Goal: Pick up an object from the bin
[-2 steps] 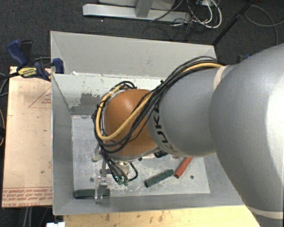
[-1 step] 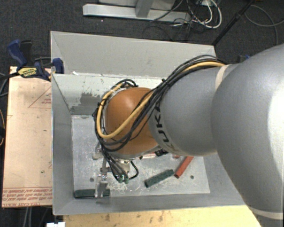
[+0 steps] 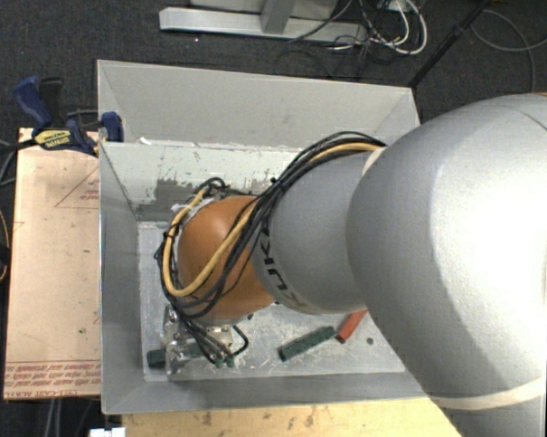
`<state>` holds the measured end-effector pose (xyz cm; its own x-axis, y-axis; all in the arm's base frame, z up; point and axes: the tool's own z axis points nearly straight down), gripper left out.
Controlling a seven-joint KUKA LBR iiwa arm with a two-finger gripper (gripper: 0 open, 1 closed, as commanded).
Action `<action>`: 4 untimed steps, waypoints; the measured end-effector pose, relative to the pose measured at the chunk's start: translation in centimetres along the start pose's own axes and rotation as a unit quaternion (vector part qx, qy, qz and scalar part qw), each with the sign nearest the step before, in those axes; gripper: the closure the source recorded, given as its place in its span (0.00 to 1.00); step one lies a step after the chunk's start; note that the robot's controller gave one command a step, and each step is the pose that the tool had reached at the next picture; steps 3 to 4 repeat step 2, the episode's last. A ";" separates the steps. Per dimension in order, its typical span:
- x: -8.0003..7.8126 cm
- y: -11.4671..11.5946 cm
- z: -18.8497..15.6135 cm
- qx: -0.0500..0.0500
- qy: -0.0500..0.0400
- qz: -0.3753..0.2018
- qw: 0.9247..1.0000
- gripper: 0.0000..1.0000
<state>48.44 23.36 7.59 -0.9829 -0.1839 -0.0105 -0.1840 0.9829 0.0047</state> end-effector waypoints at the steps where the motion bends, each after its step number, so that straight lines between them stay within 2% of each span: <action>1: 0.0 0.0 0.0 0.000 0.000 0.000 1.000 1.00; 2: -2.1 0.2 -14.9 0.001 0.004 -0.024 1.000 1.00; 4: -2.1 0.2 -14.9 0.001 0.004 -0.024 1.000 1.00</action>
Offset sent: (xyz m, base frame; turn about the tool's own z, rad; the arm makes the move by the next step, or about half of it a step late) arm 0.0185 0.0037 0.1493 -0.0493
